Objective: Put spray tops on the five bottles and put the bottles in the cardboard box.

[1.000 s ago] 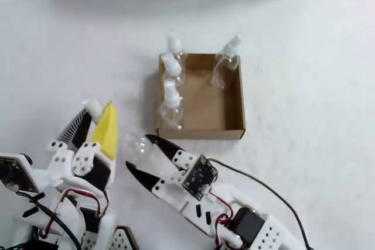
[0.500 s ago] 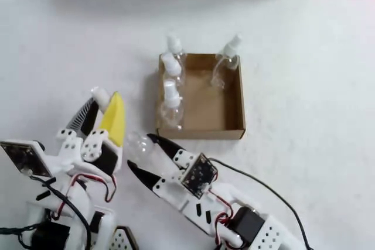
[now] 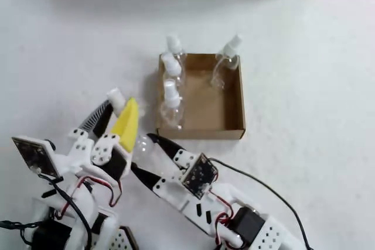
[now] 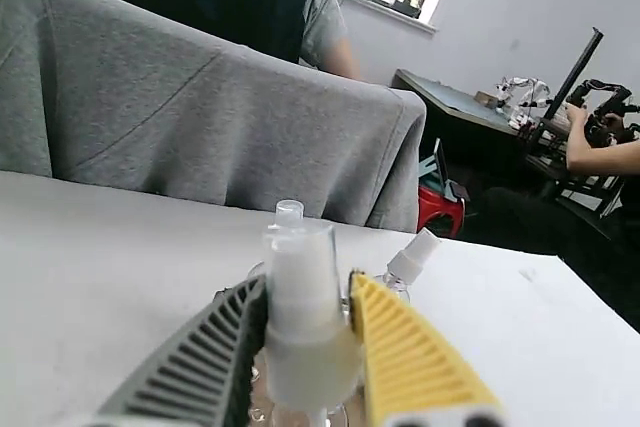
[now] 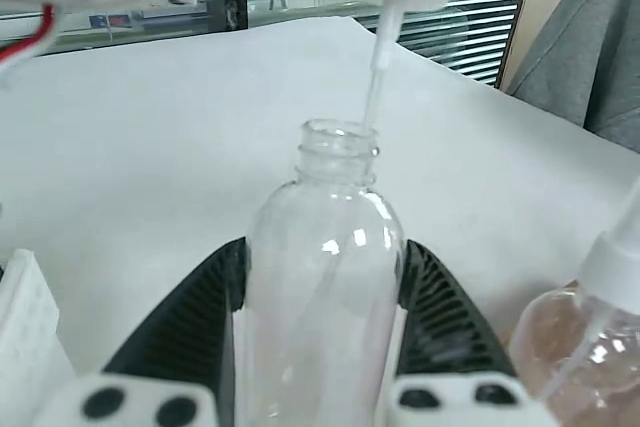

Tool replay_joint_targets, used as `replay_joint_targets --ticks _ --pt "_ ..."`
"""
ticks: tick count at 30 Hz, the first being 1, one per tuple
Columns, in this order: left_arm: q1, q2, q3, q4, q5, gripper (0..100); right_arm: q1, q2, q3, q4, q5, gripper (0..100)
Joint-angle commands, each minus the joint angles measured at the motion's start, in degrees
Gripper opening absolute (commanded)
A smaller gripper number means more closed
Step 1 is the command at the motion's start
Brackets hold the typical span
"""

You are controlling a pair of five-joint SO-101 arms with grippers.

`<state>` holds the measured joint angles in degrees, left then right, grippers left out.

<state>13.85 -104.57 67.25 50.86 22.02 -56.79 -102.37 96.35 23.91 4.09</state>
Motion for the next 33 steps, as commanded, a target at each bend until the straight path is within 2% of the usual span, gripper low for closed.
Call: replay_joint_targets --ticks 1,6,29,33 --pt "1.5 -0.1 -0.7 2.3 -0.2 2 -0.3 -0.7 0.5 0.1 -0.1 1.5" --pt "1.1 -0.1 -1.8 7.1 -5.3 2 -0.3 -0.7 0.5 0.1 -0.1 1.5" --pt "1.6 -0.2 -2.0 13.8 -5.5 2 -0.3 -0.7 0.5 0.1 -0.1 1.5" --pt "5.8 -0.2 -2.0 13.8 -5.5 2 -0.3 -0.7 0.5 0.1 -0.1 1.5"
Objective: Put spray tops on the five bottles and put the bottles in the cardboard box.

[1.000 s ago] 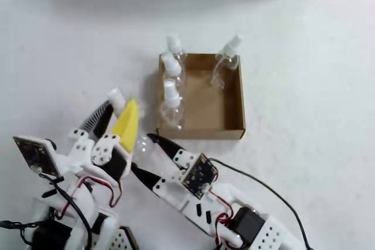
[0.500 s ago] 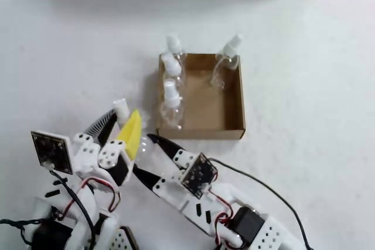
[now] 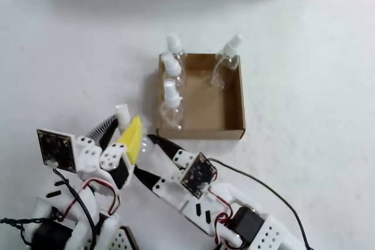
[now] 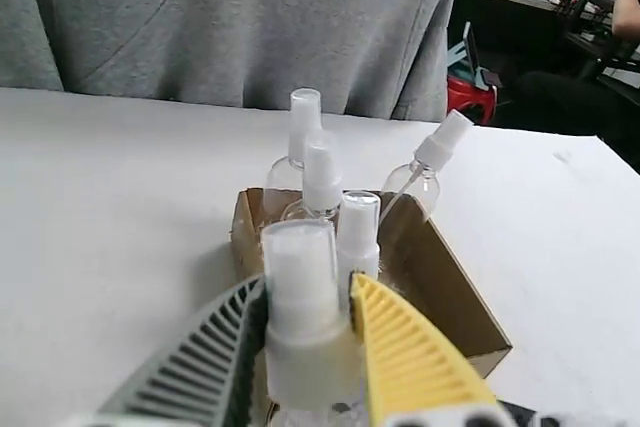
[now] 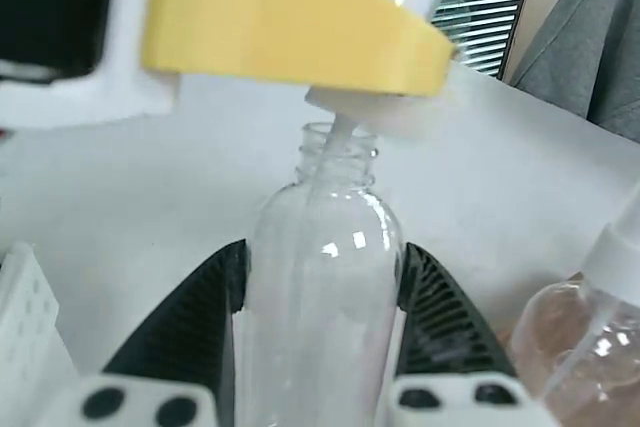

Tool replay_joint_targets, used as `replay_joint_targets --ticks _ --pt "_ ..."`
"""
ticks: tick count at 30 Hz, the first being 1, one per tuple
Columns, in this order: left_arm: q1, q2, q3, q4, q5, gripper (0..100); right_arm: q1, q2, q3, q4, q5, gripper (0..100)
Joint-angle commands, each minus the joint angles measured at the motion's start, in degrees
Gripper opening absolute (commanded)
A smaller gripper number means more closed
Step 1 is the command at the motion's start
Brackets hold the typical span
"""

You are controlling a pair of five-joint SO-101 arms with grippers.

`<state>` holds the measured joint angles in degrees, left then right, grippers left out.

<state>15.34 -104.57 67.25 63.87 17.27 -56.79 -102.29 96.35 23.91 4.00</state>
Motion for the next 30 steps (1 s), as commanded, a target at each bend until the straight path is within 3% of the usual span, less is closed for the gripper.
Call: replay_joint_targets --ticks 1,19,30 --pt "5.5 -0.2 -2.0 0.6 -0.7 2 -0.3 -0.8 0.5 0.1 0.0 1.5" --pt "4.4 -0.2 -4.0 2.7 -1.1 3 -0.3 -0.8 0.5 0.1 0.0 1.5" --pt "2.9 -0.2 -7.9 10.2 -0.8 37 -0.3 -0.8 0.5 0.1 0.0 1.5"
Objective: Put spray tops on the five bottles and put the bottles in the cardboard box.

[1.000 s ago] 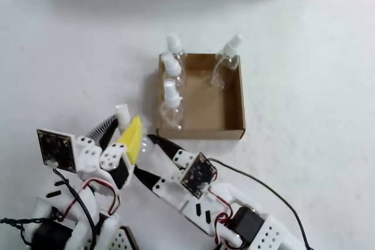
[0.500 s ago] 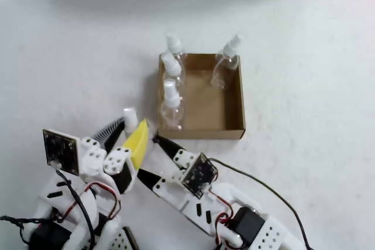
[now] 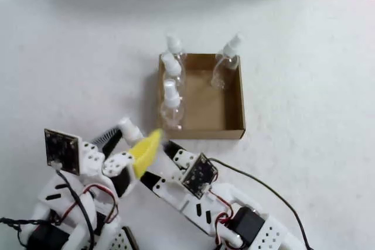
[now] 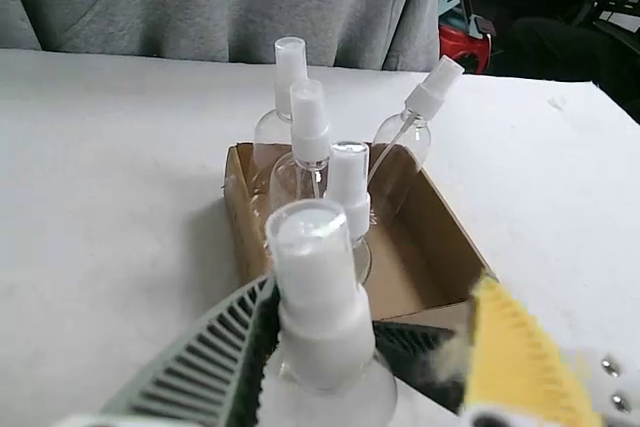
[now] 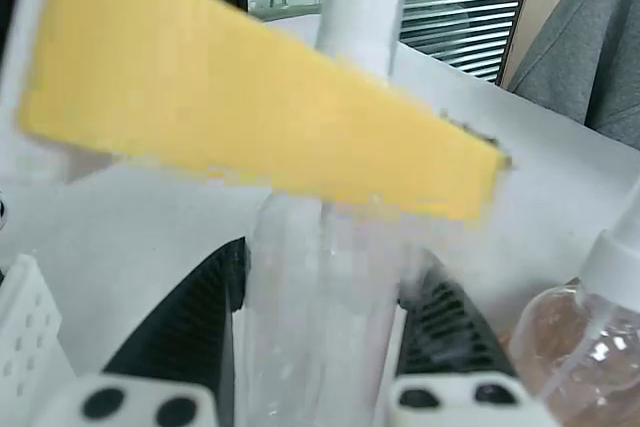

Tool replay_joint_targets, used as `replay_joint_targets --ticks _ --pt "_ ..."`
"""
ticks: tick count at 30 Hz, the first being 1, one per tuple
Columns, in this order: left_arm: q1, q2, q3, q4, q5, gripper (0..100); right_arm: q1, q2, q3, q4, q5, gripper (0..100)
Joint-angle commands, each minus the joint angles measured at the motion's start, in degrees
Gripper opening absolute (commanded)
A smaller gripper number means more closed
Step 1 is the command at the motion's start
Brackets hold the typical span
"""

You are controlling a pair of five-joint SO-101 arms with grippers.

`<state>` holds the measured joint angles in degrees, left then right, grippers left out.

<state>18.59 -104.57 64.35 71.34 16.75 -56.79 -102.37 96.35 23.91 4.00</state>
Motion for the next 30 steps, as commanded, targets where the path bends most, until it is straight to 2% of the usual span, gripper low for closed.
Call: replay_joint_targets --ticks 1,15,21,30 --pt "-0.6 -0.2 -6.0 3.3 -0.3 38 -0.3 -0.7 0.5 0.1 0.0 1.5" --pt "-0.7 -0.2 -27.8 14.5 -0.5 38 3.0 -0.7 0.5 0.1 0.0 1.5" --pt "-0.7 -0.2 -28.6 18.0 -0.5 38 3.1 -0.7 0.5 0.1 0.0 1.5" --pt "-7.1 -0.2 -27.2 20.4 -2.6 37 6.4 -0.7 0.5 0.1 0.0 1.5"
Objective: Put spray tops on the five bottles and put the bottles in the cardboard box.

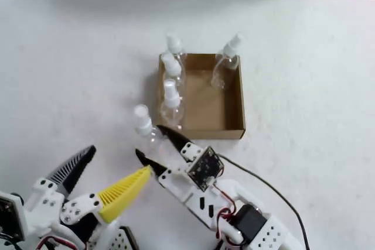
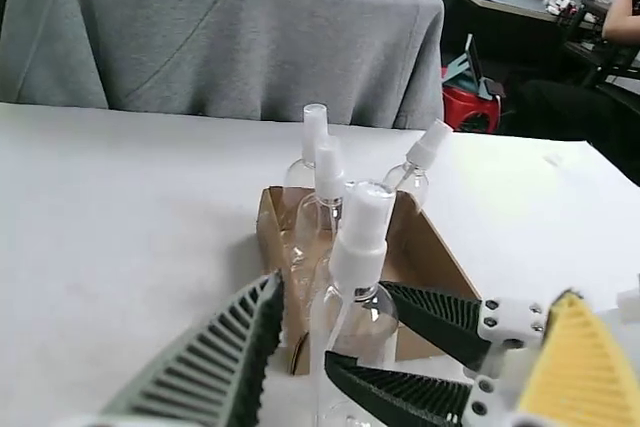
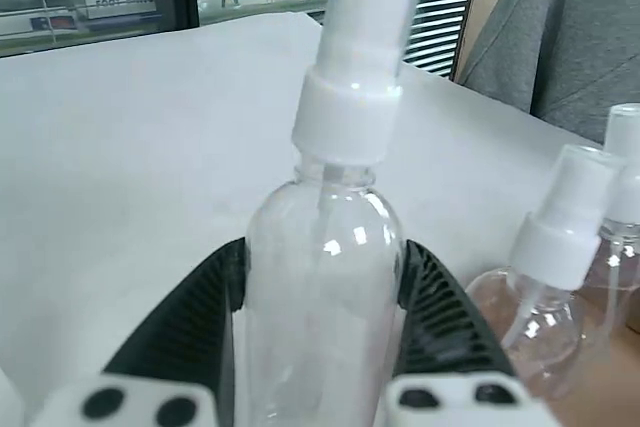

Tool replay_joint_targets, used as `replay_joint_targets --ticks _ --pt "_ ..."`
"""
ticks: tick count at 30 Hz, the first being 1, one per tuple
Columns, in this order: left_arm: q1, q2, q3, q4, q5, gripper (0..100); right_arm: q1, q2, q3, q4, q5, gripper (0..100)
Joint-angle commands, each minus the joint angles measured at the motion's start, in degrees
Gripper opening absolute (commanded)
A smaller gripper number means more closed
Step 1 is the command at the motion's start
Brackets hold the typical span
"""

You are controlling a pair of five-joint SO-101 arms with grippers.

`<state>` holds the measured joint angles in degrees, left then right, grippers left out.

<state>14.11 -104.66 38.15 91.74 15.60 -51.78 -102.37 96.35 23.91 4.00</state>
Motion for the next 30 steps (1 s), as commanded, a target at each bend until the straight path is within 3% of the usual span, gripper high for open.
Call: replay_joint_targets --ticks 1,10,13,17,23,27,30 --pt "-3.1 -0.1 0.5 -0.4 -1.5 36 1.7 -0.7 0.5 0.1 0.0 1.5" --pt "-7.1 -0.1 19.3 -13.7 -1.6 1 3.1 -0.7 0.5 0.0 0.1 1.5" --pt "-7.1 -0.1 24.4 -16.4 -1.6 6 5.6 -0.7 0.4 -0.3 0.1 1.5" --pt "-7.2 -0.1 27.5 -18.7 -2.3 2 11.2 -0.7 0.4 0.0 0.1 1.5" --pt "-7.2 -0.1 29.4 -19.6 -10.6 2 19.6 -0.7 -3.6 0.0 0.1 1.5" --pt "-7.9 -0.1 38.3 -25.5 -13.4 2 25.9 -0.7 -9.7 0.1 0.1 1.5" --pt "-11.9 -0.1 46.7 -34.5 -13.5 2 30.4 -0.7 -13.5 0.1 0.1 1.5"
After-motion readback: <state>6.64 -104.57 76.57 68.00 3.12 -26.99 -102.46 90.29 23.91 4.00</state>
